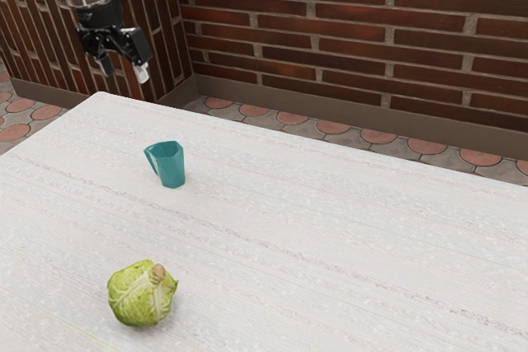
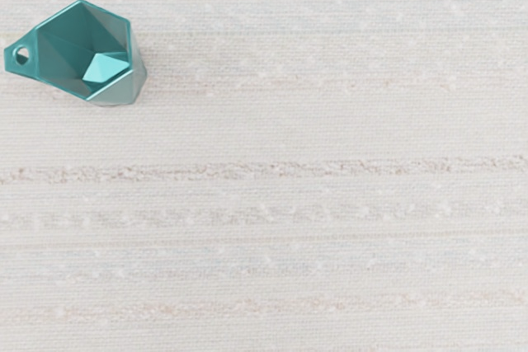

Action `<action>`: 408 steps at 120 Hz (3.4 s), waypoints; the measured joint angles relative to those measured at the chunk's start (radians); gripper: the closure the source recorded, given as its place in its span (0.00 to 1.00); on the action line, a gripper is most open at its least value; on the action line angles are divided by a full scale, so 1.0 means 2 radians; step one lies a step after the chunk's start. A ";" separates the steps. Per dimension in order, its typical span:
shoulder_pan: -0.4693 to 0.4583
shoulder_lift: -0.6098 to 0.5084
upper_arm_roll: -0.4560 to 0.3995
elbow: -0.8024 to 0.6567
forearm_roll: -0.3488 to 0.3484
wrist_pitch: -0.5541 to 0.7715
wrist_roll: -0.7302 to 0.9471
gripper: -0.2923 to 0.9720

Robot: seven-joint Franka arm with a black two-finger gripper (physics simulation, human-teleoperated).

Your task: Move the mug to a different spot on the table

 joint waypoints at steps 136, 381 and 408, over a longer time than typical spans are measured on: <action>-0.046 0.040 0.022 0.008 -0.006 -0.012 0.003 0.25; 0.132 0.449 0.073 0.236 -0.247 0.134 -0.571 0.25; 0.132 0.450 0.071 0.231 -0.244 0.138 -0.599 0.25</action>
